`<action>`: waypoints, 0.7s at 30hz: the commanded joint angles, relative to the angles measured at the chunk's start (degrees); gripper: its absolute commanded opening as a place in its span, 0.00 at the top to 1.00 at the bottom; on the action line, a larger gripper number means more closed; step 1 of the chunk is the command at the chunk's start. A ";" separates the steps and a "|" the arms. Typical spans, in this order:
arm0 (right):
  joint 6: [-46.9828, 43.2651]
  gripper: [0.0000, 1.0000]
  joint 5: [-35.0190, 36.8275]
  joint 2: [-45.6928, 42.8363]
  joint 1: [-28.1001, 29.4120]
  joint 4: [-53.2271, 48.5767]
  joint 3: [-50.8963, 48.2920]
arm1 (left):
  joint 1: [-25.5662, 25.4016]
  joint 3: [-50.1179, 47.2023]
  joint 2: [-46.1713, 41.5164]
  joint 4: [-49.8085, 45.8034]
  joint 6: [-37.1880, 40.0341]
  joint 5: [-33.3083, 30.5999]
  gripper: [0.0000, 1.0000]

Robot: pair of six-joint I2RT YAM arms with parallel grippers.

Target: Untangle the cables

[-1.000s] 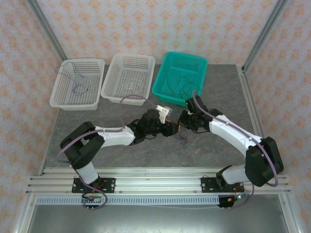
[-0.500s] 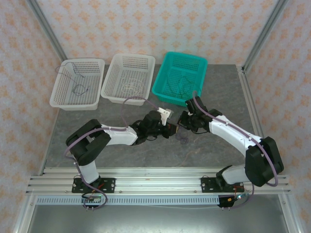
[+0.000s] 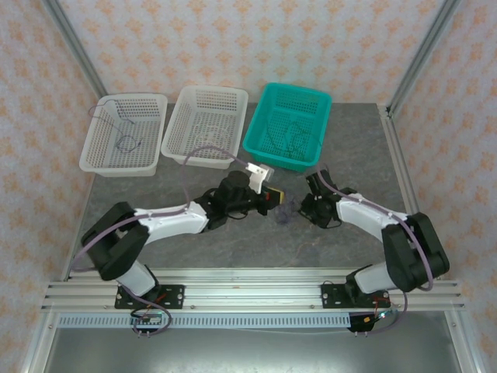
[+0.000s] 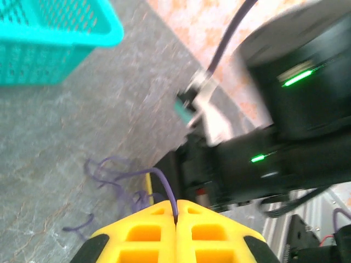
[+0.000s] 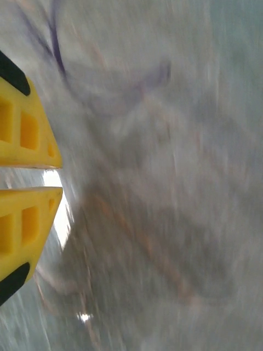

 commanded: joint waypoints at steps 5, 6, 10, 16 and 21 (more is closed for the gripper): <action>4.08 0.88 3.82 2.19 -3.57 4.24 -5.01 | 2.62 2.85 -10.20 -11.05 2.79 -5.11 1.00; 3.94 0.88 3.73 1.26 -3.65 4.24 -5.10 | 3.37 3.14 -11.18 -11.87 2.43 -5.30 1.00; 1.24 0.67 2.43 -7.56 -3.48 4.96 -5.02 | 4.16 5.22 -12.52 -16.11 4.52 -3.76 1.00; -10.20 0.36 1.97 -27.20 6.17 20.31 -8.02 | 4.17 5.87 -12.60 -18.46 5.90 -2.71 1.00; -20.45 0.30 -0.65 -29.23 12.33 46.69 -15.71 | 4.21 6.28 -13.38 -19.10 6.02 -2.05 1.00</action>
